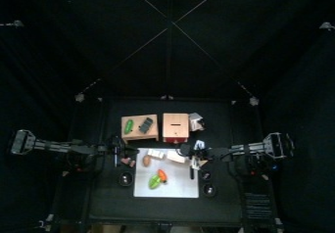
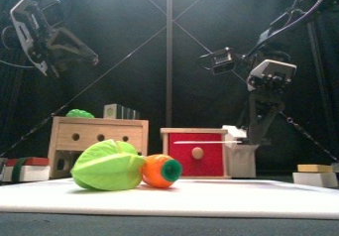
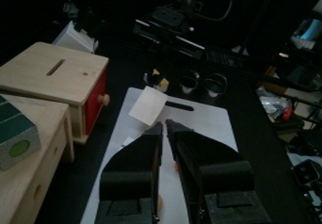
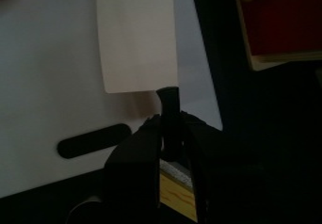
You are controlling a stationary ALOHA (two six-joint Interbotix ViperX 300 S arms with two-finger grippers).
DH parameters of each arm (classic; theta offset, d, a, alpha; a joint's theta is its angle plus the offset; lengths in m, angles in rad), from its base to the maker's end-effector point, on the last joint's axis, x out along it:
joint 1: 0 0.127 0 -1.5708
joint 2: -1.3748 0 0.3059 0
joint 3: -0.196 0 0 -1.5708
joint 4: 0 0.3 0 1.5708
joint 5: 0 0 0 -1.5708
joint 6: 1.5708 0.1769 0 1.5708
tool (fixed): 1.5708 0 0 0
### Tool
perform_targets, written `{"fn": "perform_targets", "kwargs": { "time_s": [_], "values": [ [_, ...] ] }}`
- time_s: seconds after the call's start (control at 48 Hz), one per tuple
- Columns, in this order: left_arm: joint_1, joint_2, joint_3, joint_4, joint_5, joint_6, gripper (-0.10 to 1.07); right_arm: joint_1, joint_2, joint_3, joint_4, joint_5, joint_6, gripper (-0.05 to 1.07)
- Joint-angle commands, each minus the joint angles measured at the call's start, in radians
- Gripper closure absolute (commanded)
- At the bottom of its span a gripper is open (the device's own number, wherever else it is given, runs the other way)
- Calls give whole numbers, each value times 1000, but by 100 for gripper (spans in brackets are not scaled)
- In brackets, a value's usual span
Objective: Grab cleaver with other hand
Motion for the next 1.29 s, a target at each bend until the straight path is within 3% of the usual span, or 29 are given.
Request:
{"fn": "perform_targets", "kwargs": {
  "time_s": [0.0, 0.188, 0.333, 0.604, 0.812, 1.062, 1.271],
  "values": [
    [2, 6, -15, -2, -9, 0, 42, 2, -38, -29, -3, 2, 2, 62],
    [15, 43, -54, -32, -21, -2, 41, 2, -81, -41, -29, 2, -2, 62],
    [28, 91, -123, -87, -69, -2, 38, 2, -121, -54, -127, -17, 2, 63],
    [17, 207, -216, -253, -89, -9, 15, 26, -155, -91, -310, -57, 2, 62],
    [14, 258, -276, -399, -95, -80, 1, 48, -153, -112, -430, -57, 5, 62],
    [2, 287, -287, -445, -141, -169, 2, 48, -152, -112, -460, -52, 5, 62],
    [-18, 371, -322, -399, -163, -222, 2, 48, -152, -112, -465, -44, 3, 62]
  ]
}}
